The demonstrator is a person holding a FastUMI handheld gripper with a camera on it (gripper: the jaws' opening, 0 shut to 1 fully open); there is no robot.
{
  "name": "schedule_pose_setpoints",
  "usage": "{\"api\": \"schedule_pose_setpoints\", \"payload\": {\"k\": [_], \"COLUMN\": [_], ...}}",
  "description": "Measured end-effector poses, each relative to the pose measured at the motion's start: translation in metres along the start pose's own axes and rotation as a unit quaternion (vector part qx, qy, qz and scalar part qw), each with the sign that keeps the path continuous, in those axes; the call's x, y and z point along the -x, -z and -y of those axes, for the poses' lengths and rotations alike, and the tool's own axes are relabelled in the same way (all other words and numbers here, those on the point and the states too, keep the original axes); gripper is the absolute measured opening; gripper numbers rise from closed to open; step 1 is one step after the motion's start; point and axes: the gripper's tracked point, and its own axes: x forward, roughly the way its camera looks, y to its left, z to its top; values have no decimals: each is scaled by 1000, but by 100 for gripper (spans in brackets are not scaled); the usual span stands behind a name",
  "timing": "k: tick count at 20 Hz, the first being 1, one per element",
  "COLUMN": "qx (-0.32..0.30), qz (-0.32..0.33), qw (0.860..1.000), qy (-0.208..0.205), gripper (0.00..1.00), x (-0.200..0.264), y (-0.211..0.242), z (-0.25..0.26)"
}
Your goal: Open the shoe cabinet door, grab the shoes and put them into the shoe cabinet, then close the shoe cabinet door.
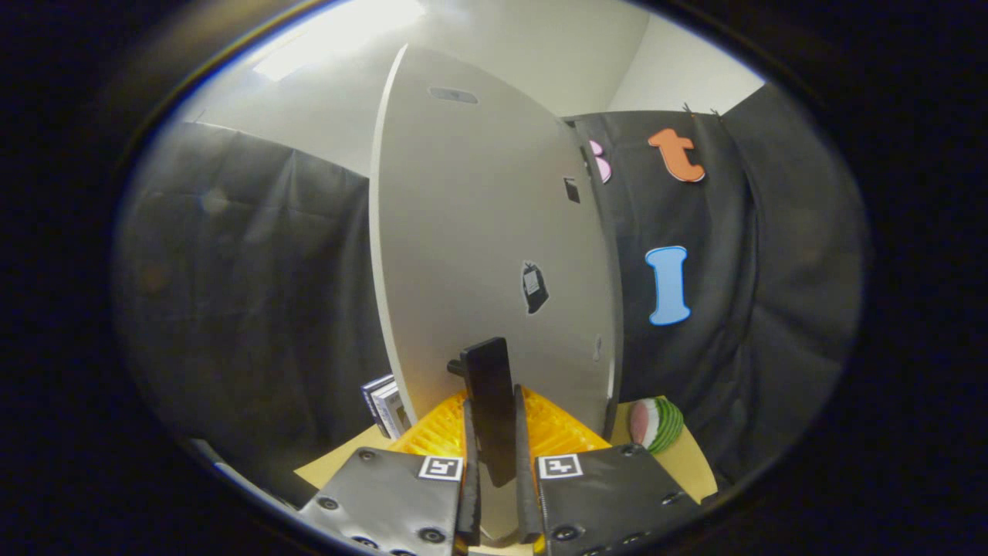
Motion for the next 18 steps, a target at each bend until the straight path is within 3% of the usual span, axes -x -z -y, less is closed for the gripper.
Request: {"api": "schedule_pose_setpoints", "payload": {"k": [10,15,18], "qx": [-2,-30,-26], "qz": [5,-7,-4], "qw": [999,995,994], "qy": [50,98,106], "gripper": [20,15,13], "x": [6,10,12], "y": [-5,-2,-5], "z": [12,59,76]}}
